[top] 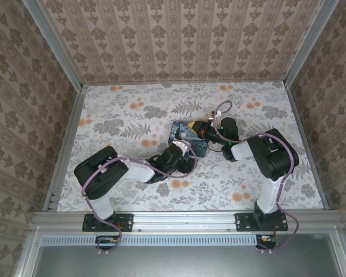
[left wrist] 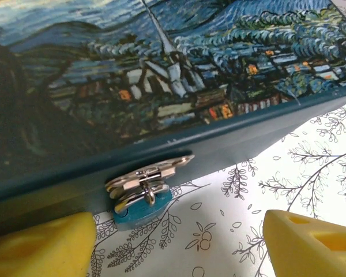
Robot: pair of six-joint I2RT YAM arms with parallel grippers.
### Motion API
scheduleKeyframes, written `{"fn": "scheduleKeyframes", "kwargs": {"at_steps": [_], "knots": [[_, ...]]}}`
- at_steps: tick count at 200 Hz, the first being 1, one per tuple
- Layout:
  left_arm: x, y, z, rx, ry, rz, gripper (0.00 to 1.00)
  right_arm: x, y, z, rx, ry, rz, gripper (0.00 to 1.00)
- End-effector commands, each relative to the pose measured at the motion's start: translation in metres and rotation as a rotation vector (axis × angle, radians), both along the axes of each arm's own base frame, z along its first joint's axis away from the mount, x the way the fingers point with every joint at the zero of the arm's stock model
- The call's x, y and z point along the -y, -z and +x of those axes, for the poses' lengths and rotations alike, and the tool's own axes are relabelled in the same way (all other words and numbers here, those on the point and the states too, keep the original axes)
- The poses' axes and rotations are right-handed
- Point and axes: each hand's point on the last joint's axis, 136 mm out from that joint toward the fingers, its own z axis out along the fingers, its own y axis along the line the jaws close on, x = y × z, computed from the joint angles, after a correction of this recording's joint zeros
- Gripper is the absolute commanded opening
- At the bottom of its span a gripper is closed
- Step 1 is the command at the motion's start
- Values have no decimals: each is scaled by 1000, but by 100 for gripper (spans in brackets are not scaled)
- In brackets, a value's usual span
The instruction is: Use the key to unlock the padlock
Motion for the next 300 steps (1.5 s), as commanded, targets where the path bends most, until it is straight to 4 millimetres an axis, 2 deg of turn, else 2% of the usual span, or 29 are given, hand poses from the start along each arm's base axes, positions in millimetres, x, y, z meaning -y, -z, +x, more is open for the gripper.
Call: {"fn": "scheduleKeyframes", "kwargs": {"at_steps": [1, 19, 42, 77, 112, 161, 206, 267, 300], "knots": [[27, -17, 2, 22, 71, -67, 78, 2, 40, -7, -104, 2, -42, 0], [40, -22, -5, -21, 123, -126, 78, 2, 41, -6, -108, 4, -42, 0], [47, -31, -7, -78, 140, -223, 78, 3, 45, -8, -114, 3, -46, 0], [41, -41, 3, -136, 92, -342, 78, 3, 48, -9, -121, 4, -51, 0], [34, -42, 11, -194, 51, -427, 78, 4, 50, -10, -123, 8, -52, 0], [32, -38, 10, -239, 38, -492, 78, 5, 52, -11, -126, 9, -54, 0], [27, -56, 5, -264, 18, -624, 78, 5, 53, -10, -127, 11, -51, 0], [24, -39, 9, -299, -33, -646, 77, 5, 55, -10, -131, 9, -54, 0], [23, -32, 12, -319, -64, -683, 73, 5, 56, -11, -133, 12, -51, 0]]}}
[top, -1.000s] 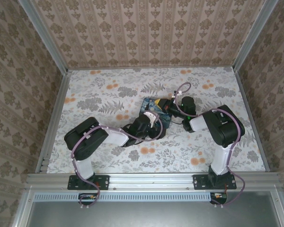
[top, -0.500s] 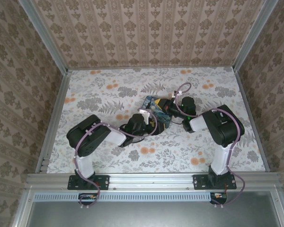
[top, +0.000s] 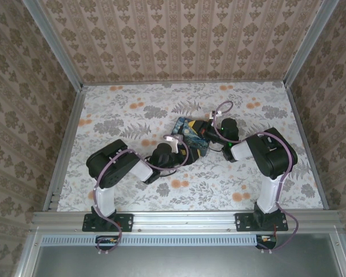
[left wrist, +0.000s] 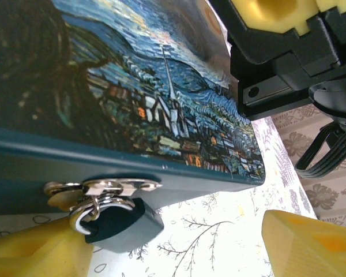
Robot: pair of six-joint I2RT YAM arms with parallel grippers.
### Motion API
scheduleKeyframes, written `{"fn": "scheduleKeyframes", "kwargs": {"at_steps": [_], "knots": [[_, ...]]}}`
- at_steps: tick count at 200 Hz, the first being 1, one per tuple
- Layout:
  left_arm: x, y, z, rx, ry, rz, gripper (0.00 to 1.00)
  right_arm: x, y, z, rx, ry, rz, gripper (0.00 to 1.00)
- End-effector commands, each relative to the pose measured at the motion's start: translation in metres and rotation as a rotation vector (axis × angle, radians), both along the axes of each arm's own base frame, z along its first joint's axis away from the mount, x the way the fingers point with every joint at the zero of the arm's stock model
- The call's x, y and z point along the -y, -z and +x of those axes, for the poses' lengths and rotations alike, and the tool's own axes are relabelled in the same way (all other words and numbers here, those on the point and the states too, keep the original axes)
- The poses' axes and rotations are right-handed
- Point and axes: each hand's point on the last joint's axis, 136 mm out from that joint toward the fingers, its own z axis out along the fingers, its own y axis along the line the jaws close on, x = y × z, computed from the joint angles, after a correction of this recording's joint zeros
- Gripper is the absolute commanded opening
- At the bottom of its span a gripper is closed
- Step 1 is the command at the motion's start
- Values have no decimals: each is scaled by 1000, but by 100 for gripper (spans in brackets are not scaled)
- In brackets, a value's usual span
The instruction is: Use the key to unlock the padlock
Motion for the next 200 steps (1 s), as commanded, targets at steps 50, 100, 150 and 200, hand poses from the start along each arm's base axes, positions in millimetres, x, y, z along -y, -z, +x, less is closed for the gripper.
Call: {"fn": "scheduleKeyframes", "kwargs": {"at_steps": [50, 100, 150, 200], "knots": [[-9, -20, 1, 5, -64, -103, 70, 5, 59, -12, -161, 7, -73, 0], [-12, -12, 0, -13, -87, -93, 70, 5, 60, -11, -161, 5, -72, 0], [-7, -1, 7, -23, -100, -79, 70, 5, 63, -11, -166, 8, -70, 0], [-6, 16, 11, -41, -118, -50, 60, 5, 63, -12, -166, 7, -68, 0]]}}
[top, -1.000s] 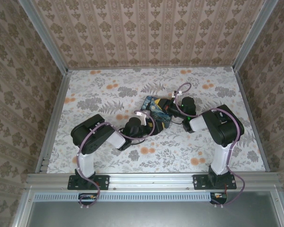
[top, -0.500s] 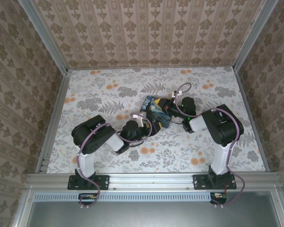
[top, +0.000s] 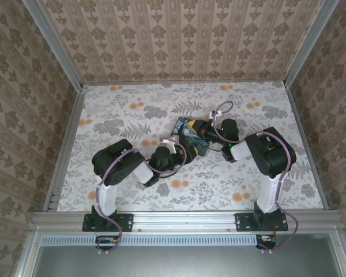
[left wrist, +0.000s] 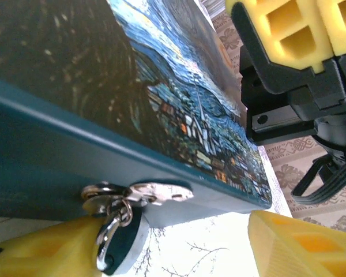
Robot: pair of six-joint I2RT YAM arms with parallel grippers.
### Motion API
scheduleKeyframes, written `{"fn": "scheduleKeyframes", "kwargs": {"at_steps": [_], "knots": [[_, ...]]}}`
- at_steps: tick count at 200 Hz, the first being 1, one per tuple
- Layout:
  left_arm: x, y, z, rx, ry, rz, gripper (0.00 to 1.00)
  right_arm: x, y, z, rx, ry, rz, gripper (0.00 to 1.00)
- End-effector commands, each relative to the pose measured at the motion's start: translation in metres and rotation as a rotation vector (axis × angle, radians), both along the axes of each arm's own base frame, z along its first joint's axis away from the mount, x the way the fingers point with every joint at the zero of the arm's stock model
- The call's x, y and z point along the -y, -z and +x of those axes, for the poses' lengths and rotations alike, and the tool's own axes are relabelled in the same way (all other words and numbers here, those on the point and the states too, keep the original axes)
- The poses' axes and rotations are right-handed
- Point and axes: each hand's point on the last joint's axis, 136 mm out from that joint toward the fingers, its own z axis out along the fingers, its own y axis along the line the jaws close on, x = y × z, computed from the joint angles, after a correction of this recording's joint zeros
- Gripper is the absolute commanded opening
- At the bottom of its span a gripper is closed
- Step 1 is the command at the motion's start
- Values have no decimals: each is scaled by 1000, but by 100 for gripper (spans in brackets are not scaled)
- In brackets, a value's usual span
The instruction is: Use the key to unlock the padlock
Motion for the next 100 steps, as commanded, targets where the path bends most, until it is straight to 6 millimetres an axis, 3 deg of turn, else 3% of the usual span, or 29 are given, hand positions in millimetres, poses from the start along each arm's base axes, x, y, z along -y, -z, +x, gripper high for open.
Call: {"fn": "scheduleKeyframes", "kwargs": {"at_steps": [1, 72, 100], "knots": [[0, 13, 2, -24, -19, 19, 60, 5, 64, -13, -184, 6, -82, 0], [-6, 20, 0, -33, -38, 38, 29, 5, 65, -12, -184, 7, -78, 0], [-7, 21, 2, -40, -43, 37, 22, 5, 64, -12, -182, 5, -75, 0]]}}
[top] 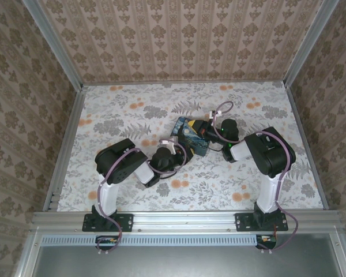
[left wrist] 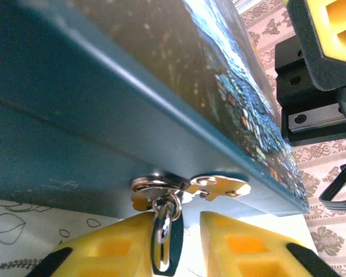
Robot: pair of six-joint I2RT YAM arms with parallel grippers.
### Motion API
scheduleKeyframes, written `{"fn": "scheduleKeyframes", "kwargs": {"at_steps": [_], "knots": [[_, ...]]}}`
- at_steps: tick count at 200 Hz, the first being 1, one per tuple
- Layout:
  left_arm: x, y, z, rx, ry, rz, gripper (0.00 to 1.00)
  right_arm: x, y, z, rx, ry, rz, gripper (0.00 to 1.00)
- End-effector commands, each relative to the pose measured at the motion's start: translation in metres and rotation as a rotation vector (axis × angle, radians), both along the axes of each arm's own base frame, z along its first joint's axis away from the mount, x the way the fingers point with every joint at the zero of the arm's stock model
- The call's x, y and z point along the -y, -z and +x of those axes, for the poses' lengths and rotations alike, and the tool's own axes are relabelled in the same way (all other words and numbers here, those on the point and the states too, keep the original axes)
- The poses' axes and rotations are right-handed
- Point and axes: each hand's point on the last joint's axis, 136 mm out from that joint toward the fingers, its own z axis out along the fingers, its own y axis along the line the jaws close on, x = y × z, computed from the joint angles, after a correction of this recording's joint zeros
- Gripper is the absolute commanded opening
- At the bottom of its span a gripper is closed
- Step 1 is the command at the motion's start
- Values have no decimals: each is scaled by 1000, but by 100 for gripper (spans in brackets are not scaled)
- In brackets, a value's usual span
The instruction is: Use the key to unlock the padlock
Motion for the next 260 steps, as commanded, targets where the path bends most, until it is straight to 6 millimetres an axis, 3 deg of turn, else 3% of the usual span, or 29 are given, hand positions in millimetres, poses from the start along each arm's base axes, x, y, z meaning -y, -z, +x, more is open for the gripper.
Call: {"fn": "scheduleKeyframes", "kwargs": {"at_steps": [1, 41, 75, 98, 116, 149, 194, 226, 260], "knots": [[-1, 7, -1, -9, -4, 8, 22, 5, 64, -12, -188, 4, -79, 0], [-4, 8, 2, -31, -14, -3, 10, 3, 53, -10, -170, -10, -69, 0], [-7, 0, 5, -55, -21, -38, 0, 5, 15, -7, -102, -16, -64, 0], [-10, -9, 7, -79, -29, -74, 0, 8, -11, -18, -50, -23, -77, 0], [-11, -16, 7, -99, -29, -102, 0, 14, -20, -36, -29, -22, -79, 0], [-17, -25, 8, -119, -36, -135, 0, 22, -14, -79, -22, -26, -81, 0], [-19, -37, 11, -141, -26, -182, 0, 23, 13, -137, -41, -64, -140, 0], [-14, -47, 9, -160, -4, -226, 0, 24, 22, -157, -32, -74, -162, 0], [-11, -64, 7, -169, 12, -273, 0, 29, 31, -159, -38, -49, -165, 0]]}}
